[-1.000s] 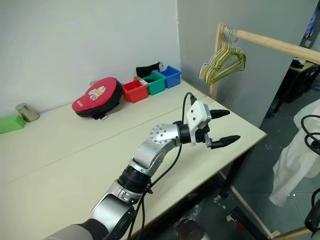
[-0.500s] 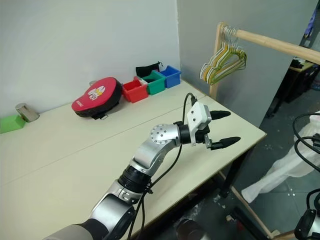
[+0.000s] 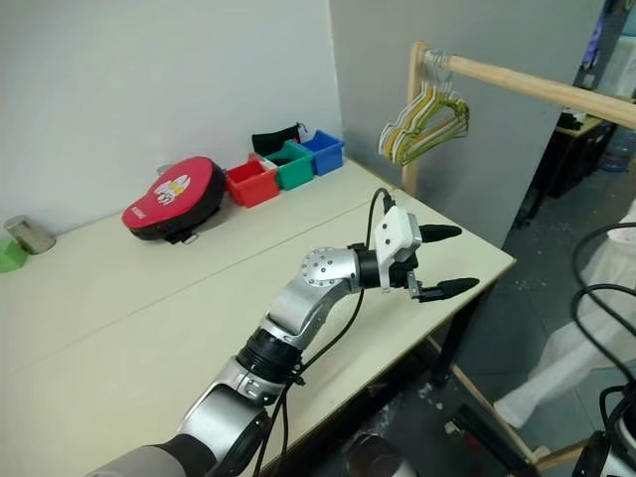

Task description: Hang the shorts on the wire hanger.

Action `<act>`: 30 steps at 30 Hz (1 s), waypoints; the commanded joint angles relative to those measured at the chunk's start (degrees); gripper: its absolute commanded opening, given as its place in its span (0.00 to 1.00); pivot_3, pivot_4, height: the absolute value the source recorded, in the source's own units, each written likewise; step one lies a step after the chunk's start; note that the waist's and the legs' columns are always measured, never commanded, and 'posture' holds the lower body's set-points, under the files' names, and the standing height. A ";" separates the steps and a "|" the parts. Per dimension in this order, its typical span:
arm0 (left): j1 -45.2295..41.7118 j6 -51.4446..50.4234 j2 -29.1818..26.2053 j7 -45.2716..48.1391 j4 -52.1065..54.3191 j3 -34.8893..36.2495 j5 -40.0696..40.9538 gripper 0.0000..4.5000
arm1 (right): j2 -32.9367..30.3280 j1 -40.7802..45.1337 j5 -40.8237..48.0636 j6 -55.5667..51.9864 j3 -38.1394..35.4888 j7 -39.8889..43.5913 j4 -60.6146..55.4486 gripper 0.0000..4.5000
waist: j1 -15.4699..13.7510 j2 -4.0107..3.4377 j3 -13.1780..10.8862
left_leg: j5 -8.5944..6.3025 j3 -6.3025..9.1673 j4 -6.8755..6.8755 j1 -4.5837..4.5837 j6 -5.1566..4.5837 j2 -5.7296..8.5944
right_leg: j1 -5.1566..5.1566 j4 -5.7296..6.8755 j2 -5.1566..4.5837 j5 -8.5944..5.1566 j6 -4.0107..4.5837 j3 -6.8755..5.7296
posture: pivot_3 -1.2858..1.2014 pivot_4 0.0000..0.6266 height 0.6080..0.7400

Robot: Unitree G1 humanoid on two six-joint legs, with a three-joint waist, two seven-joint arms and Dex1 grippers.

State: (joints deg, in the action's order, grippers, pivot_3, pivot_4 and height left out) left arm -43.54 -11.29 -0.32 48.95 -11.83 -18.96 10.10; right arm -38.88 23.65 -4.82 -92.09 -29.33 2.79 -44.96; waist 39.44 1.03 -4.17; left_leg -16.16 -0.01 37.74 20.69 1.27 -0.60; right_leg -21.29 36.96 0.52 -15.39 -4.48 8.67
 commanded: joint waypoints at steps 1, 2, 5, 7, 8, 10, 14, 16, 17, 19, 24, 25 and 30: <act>0.35 -2.48 -2.27 -1.99 3.20 3.71 1.02 1.00 | 2.77 0.36 -1.35 -0.41 8.97 -3.24 -6.54 0.99 | 0.50 0.05 0.02 | 0.00 0.01 0.00 0.00 0.00 -0.02 | 0.00 -0.01 0.03 0.00 0.00 -0.01 | 0.28 0.04 1.00; 0.80 -2.96 -3.11 -1.87 3.65 4.04 1.11 1.00 | 4.11 0.55 -1.79 -0.41 10.53 -3.96 -6.69 0.99 | 0.59 0.03 0.05 | -0.01 0.02 0.00 0.02 0.01 -0.04 | 0.01 -0.03 0.03 0.00 0.00 -0.01 | 0.28 0.04 1.00; 2.67 -4.65 -5.77 -1.83 6.22 4.38 1.02 1.00 | 7.43 1.27 -3.20 -0.41 13.20 -5.66 -6.18 0.99 | 0.58 0.03 0.12 | 0.00 0.04 -0.02 0.07 0.01 -0.11 | -0.03 -0.01 -0.06 0.01 -0.03 0.01 | 0.29 0.03 1.00; 4.12 -6.26 -7.09 -2.92 8.42 5.13 1.34 1.00 | 7.40 2.89 -2.91 -0.41 15.83 -5.79 -4.97 0.99 | 0.10 0.02 0.12 | -0.01 0.06 -0.03 0.10 0.00 -0.13 | -0.04 0.00 -0.09 -0.02 -0.12 0.00 | 0.30 0.03 1.00; 5.00 -7.05 -7.55 -4.21 9.53 5.78 1.27 1.00 | 8.17 4.10 -2.57 -0.41 16.98 -5.76 -4.20 0.99 | -0.03 0.02 0.13 | -0.01 0.05 -0.03 0.11 -0.01 -0.10 | -0.05 0.03 -0.14 -0.03 -0.16 0.00 | 0.30 0.02 1.00; 6.42 -8.36 -8.48 -6.68 10.94 7.42 1.03 1.00 | 11.08 6.50 -1.98 -0.25 19.17 -6.02 -2.55 0.99 | -0.28 0.06 0.14 | -0.02 0.05 0.02 0.13 -0.03 -0.10 | -0.05 0.02 -0.17 -0.01 -0.22 0.00 | 0.32 0.02 1.00; 9.76 -9.90 -10.07 -15.96 12.15 10.59 -3.27 1.00 | 16.98 7.25 0.93 11.69 24.79 -3.71 4.72 0.99 | -1.75 0.27 0.30 | -0.02 0.13 0.09 0.13 -0.06 -0.09 | -0.01 0.05 -0.17 0.08 -0.37 -0.03 | 0.35 0.01 1.00; 11.63 -11.11 -10.25 -20.93 13.27 12.77 -4.68 1.00 | 21.50 7.29 2.23 18.01 25.49 -3.37 8.86 0.99 | -3.02 0.28 0.32 | -0.02 0.11 0.09 0.09 -0.06 -0.06 | 0.02 0.06 -0.17 0.11 -0.43 0.01 | 0.37 0.01 1.00; 12.55 -12.14 -10.14 -23.34 14.12 14.12 -4.97 1.00 | 23.51 7.39 2.85 20.80 25.77 -3.10 10.85 0.99 | -3.65 0.31 0.32 | -0.02 0.12 0.12 0.09 -0.06 -0.10 | 0.03 0.06 -0.16 0.13 -0.46 0.01 | 0.38 0.01 1.00; 14.40 -14.32 -9.63 -27.23 16.22 16.23 -5.34 1.00 | 25.99 7.18 3.81 25.57 26.52 -2.35 13.95 0.99 | -5.26 0.35 0.32 | -0.02 0.19 0.13 0.11 -0.07 -0.10 | 0.02 0.09 -0.14 0.16 -0.49 -0.02 | 0.39 0.01 1.00; 20.37 -21.77 -9.35 -34.90 22.55 20.42 -6.27 1.00 | 31.26 6.36 5.24 35.38 29.17 -1.18 21.76 0.99 | -11.56 0.48 0.37 | -0.02 0.48 0.17 0.22 -0.07 -0.07 | -0.13 0.10 -0.16 0.17 -0.49 -0.26 | 0.45 0.02 1.00; 21.91 -23.07 -9.50 -36.40 24.08 21.53 -6.61 1.00 | 32.28 6.44 4.96 37.99 30.52 -1.18 24.47 0.99 | -12.84 0.49 0.37 | -0.03 0.56 0.15 0.24 -0.06 -0.07 | -0.15 0.09 -0.17 0.18 -0.49 -0.33 | 0.48 0.03 1.00; 28.19 -26.46 -7.94 -43.42 30.70 24.56 -8.32 1.00 | 36.22 6.15 5.45 45.04 30.90 -1.51 34.55 0.99 | -21.24 0.53 0.33 | -0.08 0.90 0.11 0.41 0.03 -0.08 | -0.33 0.14 -0.16 0.24 -0.36 -0.63 | 0.51 0.05 1.00</act>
State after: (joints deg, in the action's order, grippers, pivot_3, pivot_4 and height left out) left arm -15.09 -37.46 -8.52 7.99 15.32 4.50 2.66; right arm -3.51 29.13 -0.20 -50.62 1.83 1.27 -12.23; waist 18.20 1.55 -3.84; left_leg -16.24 0.94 37.86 21.20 1.30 -0.67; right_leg -21.70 37.11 0.36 -15.12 -4.77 7.97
